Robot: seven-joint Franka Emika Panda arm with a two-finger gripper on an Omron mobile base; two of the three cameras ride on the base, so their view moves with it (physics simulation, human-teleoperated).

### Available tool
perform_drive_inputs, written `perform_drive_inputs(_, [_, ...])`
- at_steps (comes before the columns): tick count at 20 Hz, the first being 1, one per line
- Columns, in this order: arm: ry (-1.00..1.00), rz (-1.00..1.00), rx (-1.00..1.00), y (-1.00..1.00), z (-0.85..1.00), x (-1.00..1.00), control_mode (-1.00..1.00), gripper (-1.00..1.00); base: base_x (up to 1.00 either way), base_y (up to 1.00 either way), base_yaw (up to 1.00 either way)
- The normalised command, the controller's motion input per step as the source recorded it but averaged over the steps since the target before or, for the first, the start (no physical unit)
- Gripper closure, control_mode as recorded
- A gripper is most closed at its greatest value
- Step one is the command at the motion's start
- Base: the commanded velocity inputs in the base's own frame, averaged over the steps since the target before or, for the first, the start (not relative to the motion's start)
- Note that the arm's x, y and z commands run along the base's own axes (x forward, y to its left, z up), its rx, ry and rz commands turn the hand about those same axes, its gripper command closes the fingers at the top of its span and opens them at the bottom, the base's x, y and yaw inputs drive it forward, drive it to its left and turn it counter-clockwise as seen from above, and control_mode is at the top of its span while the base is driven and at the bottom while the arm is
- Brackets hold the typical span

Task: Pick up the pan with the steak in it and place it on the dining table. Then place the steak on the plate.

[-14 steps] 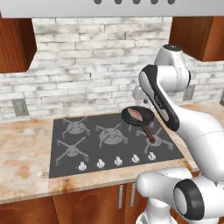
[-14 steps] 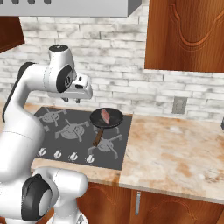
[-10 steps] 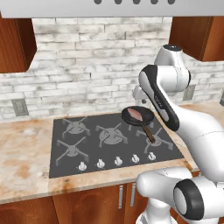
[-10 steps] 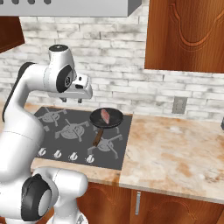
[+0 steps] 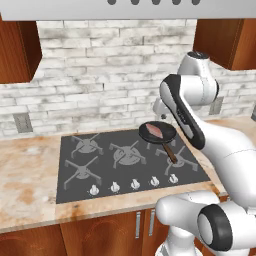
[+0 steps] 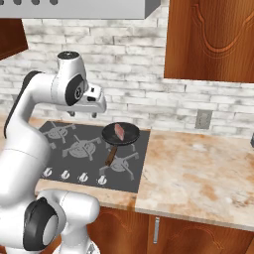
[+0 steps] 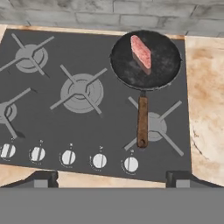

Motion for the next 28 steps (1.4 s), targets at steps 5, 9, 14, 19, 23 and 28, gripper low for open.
perform_drive_inputs(5, [0.03,0.0,0.0,-0.24,-0.17,0.1,-1.0,-1.0,0.0,0.0,0.0])
perform_drive_inputs(9, [0.04,0.0,-0.02,-0.19,-0.25,0.12,-1.0,-1.0,0.0,0.0,0.0])
perform_drive_inputs(14, [0.04,0.0,-0.01,-0.18,-0.45,0.05,-1.0,-1.0,0.0,0.0,0.0])
perform_drive_inputs(19, [0.02,0.0,0.0,-0.17,-0.54,0.03,-1.0,-1.0,0.0,0.0,0.0])
perform_drive_inputs(23, [0.02,0.0,0.0,-0.14,-0.51,0.09,-1.0,-1.0,0.0,0.0,0.0])
perform_drive_inputs(28, [0.01,0.0,0.0,-0.15,-0.45,0.15,-1.0,-1.0,0.0,0.0,0.0])
